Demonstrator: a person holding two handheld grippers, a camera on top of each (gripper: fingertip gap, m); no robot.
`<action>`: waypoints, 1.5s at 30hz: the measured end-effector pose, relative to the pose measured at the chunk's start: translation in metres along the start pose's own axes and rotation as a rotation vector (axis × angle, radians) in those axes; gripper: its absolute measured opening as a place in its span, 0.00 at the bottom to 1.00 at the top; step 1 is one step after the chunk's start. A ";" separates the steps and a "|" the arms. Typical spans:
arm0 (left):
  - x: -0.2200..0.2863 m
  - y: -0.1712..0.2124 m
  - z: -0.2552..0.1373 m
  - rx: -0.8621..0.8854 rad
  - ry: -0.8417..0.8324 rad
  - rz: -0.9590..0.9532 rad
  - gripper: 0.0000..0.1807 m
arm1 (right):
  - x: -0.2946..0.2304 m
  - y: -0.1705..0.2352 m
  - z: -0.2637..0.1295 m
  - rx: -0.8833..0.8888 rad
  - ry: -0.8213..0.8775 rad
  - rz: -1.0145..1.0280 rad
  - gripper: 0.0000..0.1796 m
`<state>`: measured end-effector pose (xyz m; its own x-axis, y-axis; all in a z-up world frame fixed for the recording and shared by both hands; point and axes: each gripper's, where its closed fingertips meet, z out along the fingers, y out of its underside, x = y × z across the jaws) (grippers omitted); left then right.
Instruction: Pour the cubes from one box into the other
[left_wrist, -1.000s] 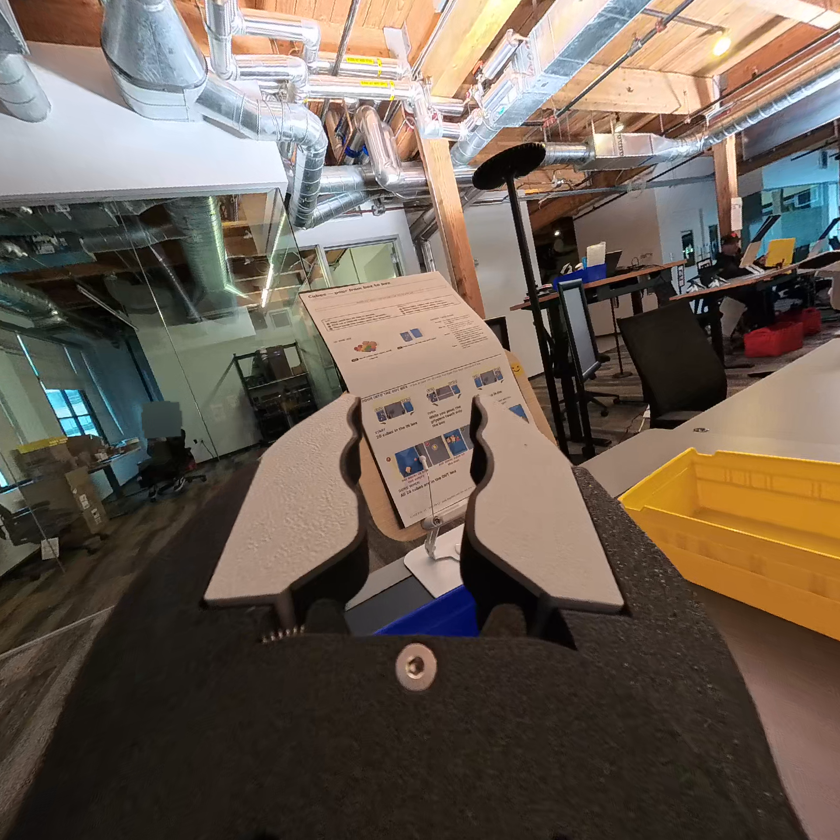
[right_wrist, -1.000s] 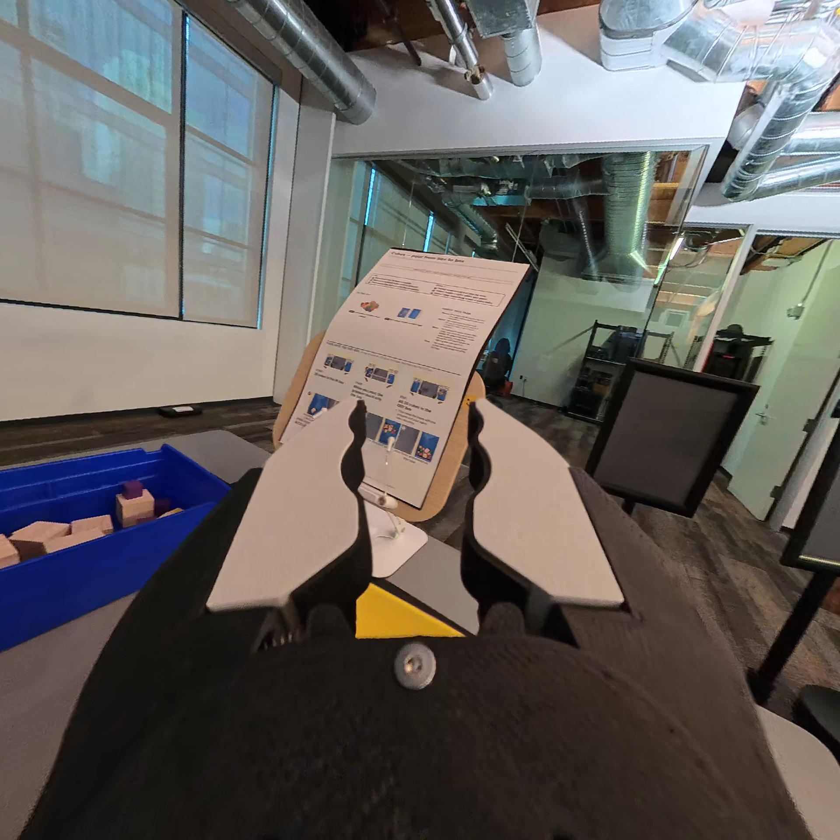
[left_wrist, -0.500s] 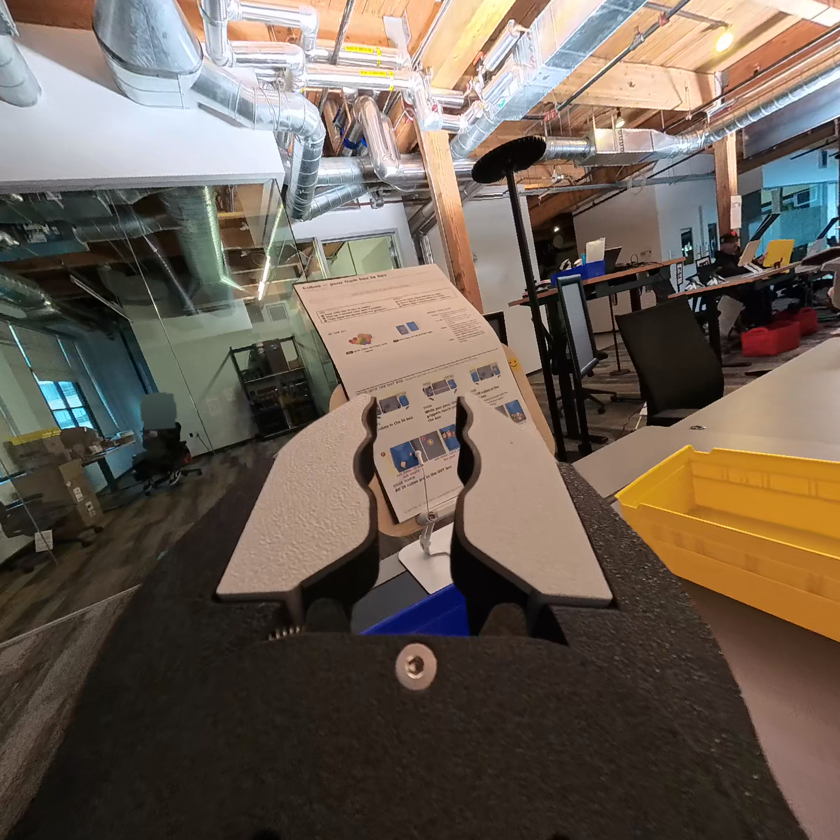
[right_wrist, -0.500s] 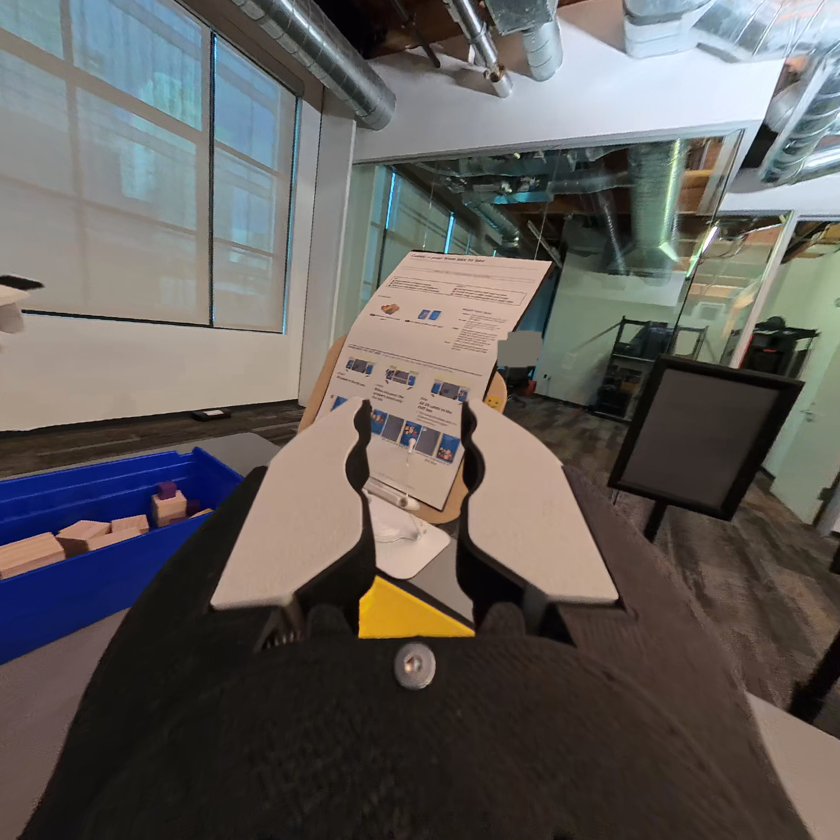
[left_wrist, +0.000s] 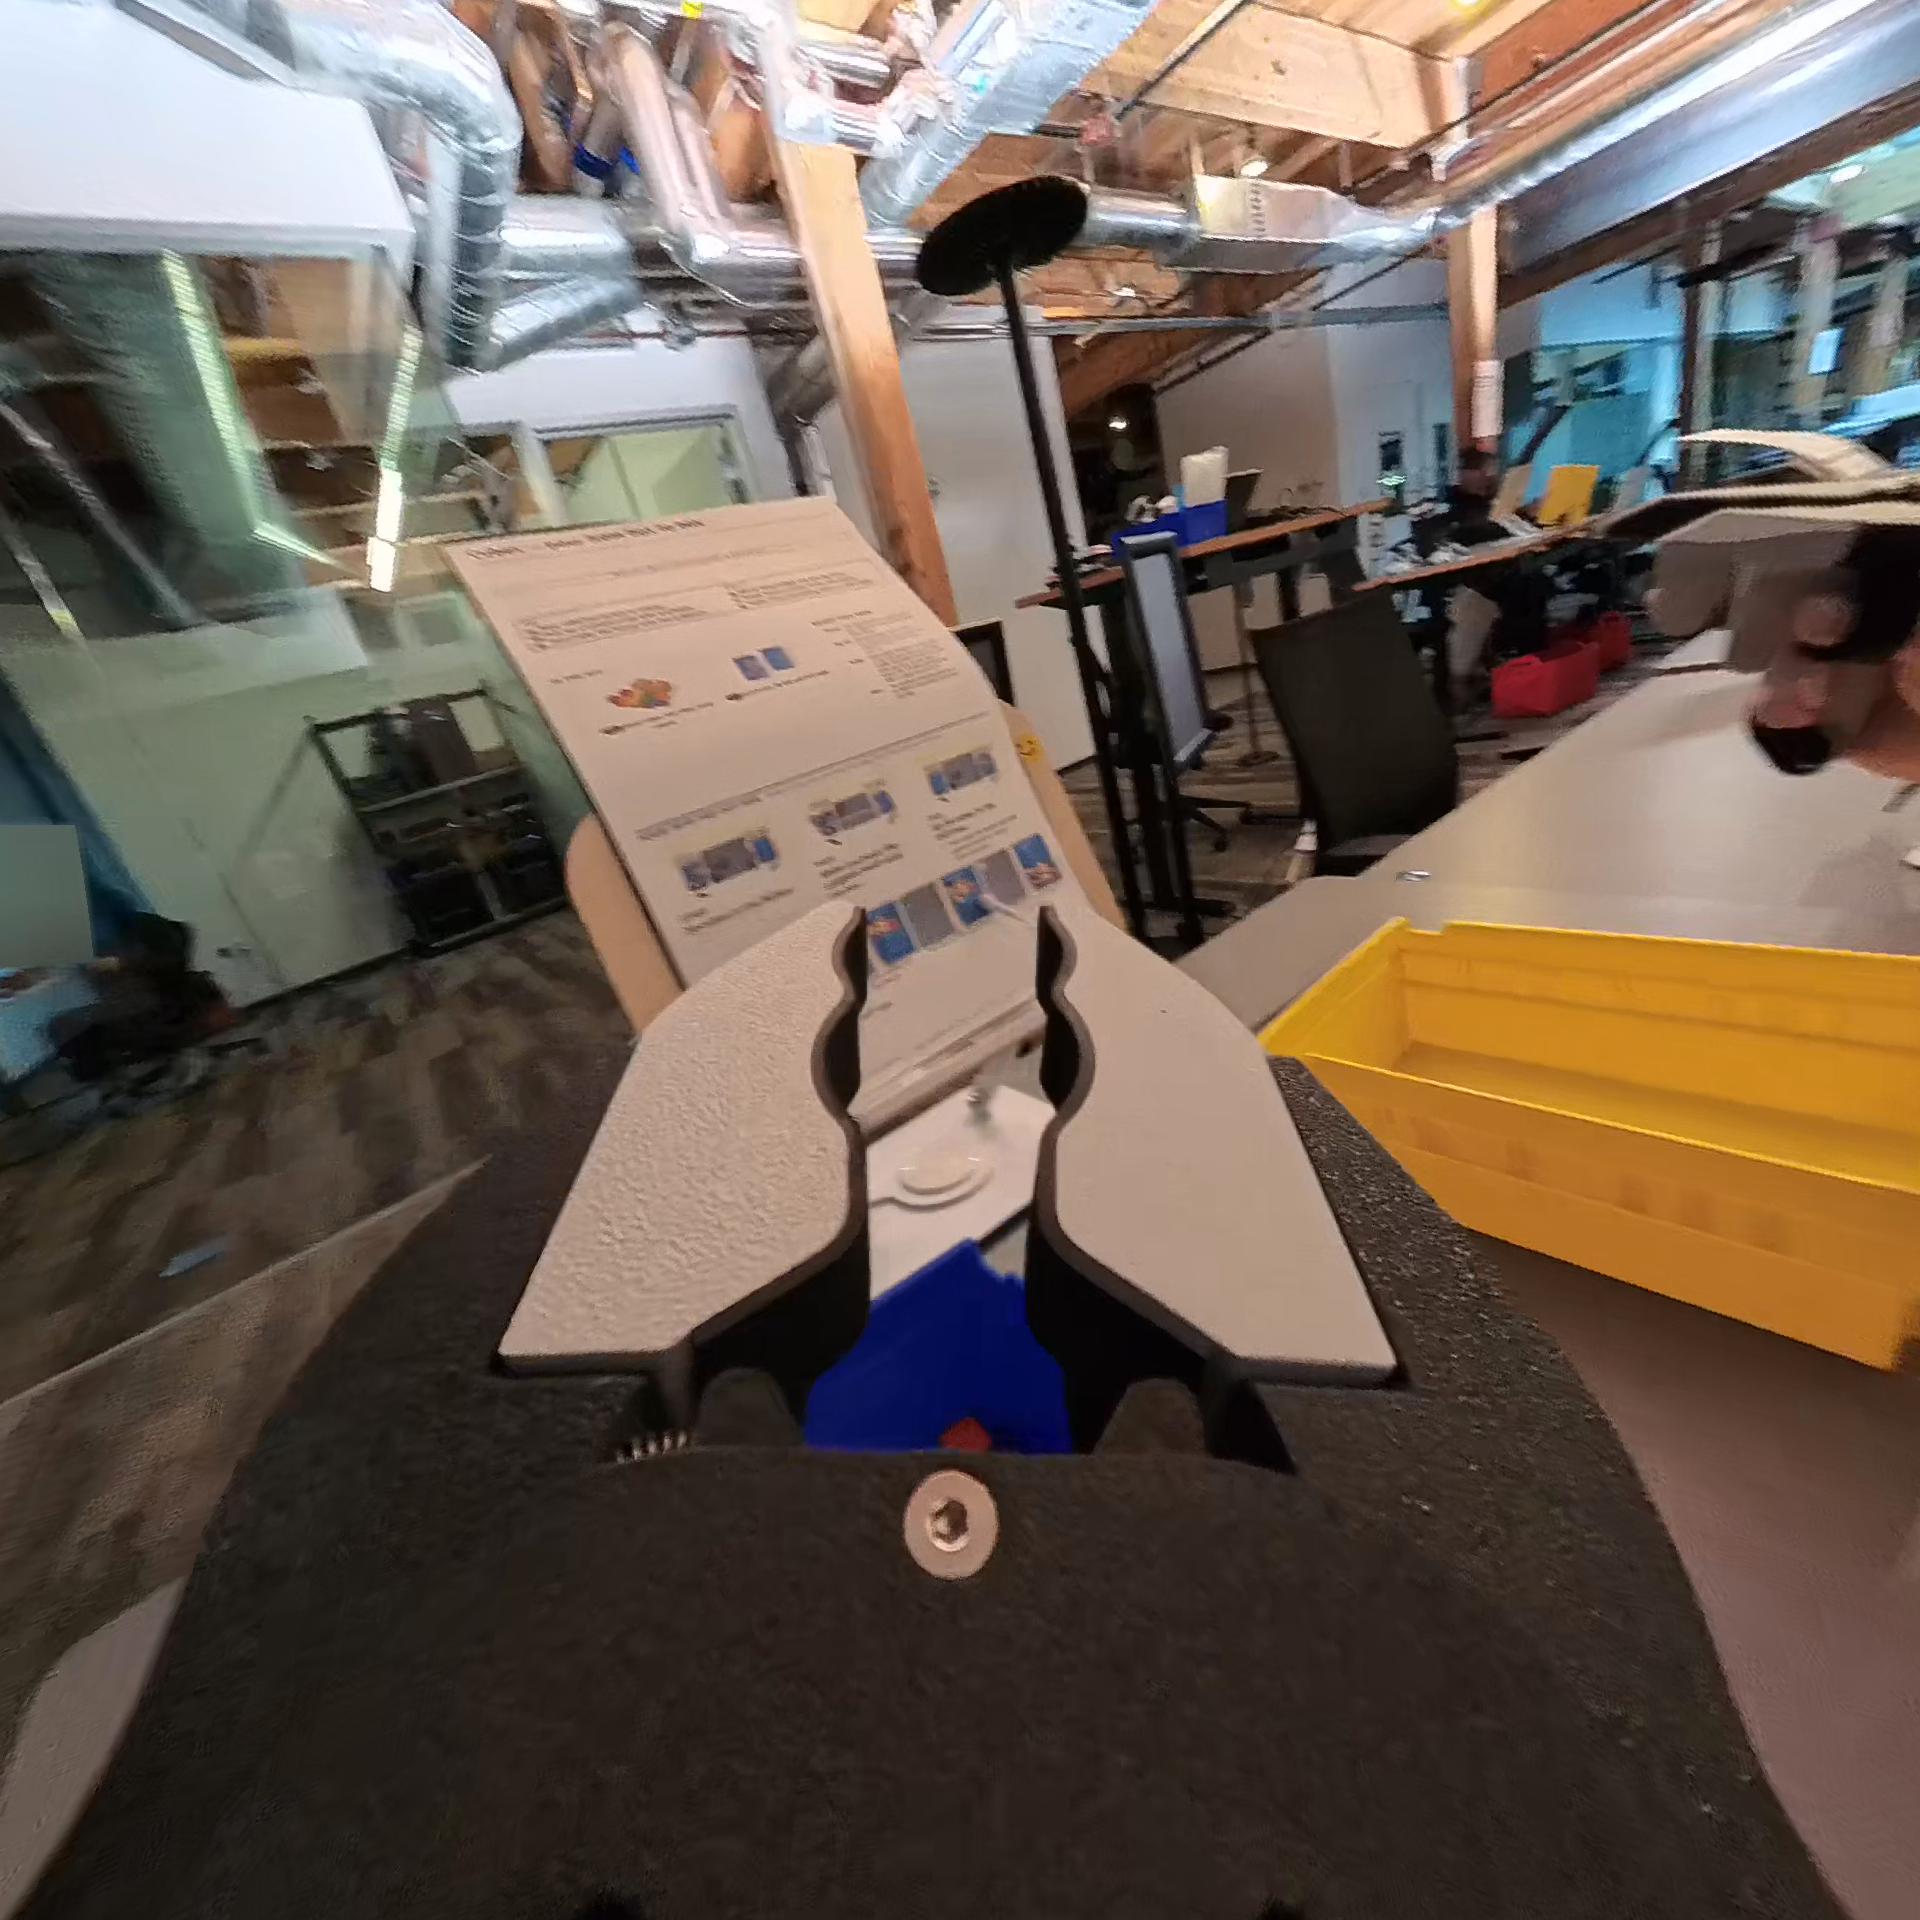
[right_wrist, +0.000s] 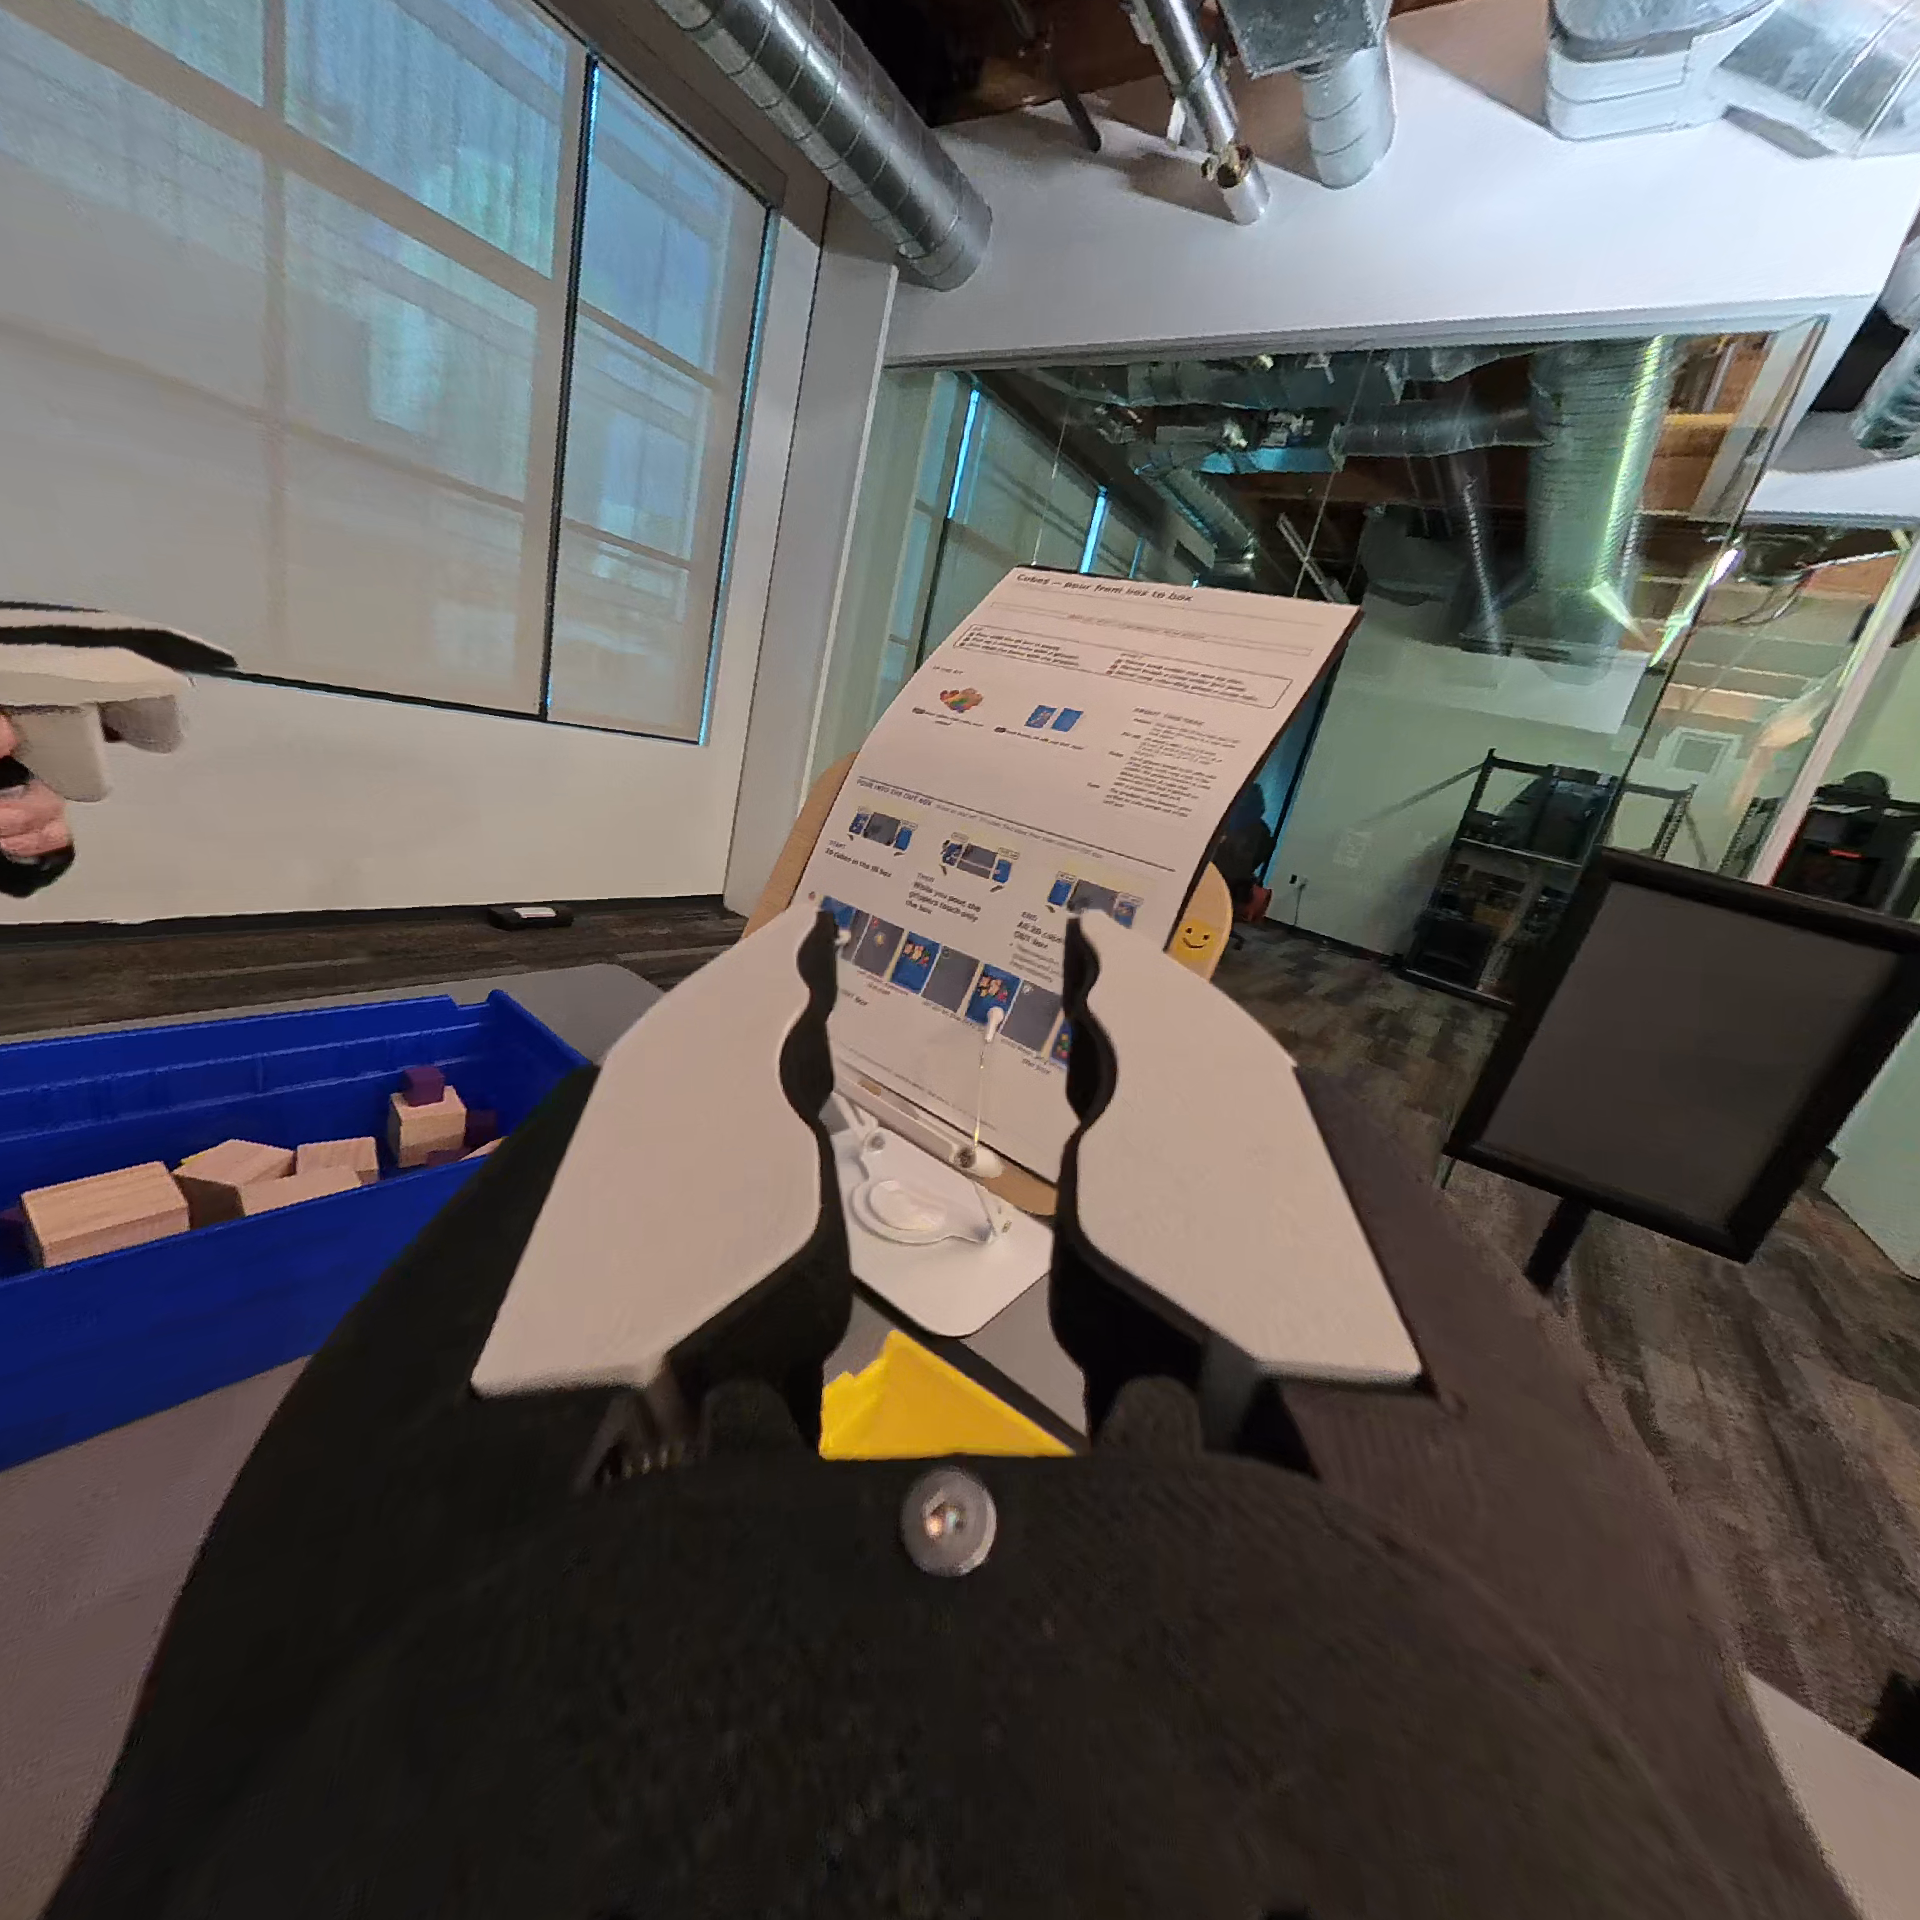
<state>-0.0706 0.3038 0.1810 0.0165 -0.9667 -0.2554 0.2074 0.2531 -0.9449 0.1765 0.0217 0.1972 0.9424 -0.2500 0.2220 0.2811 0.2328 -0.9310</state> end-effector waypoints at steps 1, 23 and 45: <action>0.004 0.003 0.002 -0.013 0.027 -0.016 0.16 | -0.001 0.002 0.001 -0.008 -0.008 0.013 0.24; -0.081 0.150 -0.049 -0.851 -0.363 -0.106 0.16 | 0.021 0.070 0.025 -0.429 0.369 -0.225 0.23; -0.087 0.173 -0.061 -0.946 -0.358 -0.164 0.17 | 0.036 0.061 0.014 -0.461 0.540 -0.361 0.26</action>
<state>-0.0954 0.4334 0.0274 0.3807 -0.9073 -0.1784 -0.6203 -0.1075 -0.7770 0.2305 0.0405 0.1522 0.5559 -0.6842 0.4721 0.3379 -0.3329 -0.8803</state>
